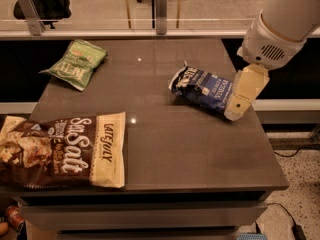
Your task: Move blue chip bag near green jalapeno chip bag
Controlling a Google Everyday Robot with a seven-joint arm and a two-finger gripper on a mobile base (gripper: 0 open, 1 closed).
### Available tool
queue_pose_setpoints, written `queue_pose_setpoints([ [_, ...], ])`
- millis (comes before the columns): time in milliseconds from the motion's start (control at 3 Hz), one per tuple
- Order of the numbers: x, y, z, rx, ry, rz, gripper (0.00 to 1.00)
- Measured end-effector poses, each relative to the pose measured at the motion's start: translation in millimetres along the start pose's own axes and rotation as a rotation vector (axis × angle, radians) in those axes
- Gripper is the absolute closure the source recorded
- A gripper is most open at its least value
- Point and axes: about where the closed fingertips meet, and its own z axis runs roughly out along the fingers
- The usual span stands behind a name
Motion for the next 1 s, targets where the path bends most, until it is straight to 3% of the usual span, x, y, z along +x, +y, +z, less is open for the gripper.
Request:
queue_pose_setpoints([
  [1000, -29, -44, 60, 0.004, 0.03, 0.03, 0.0],
])
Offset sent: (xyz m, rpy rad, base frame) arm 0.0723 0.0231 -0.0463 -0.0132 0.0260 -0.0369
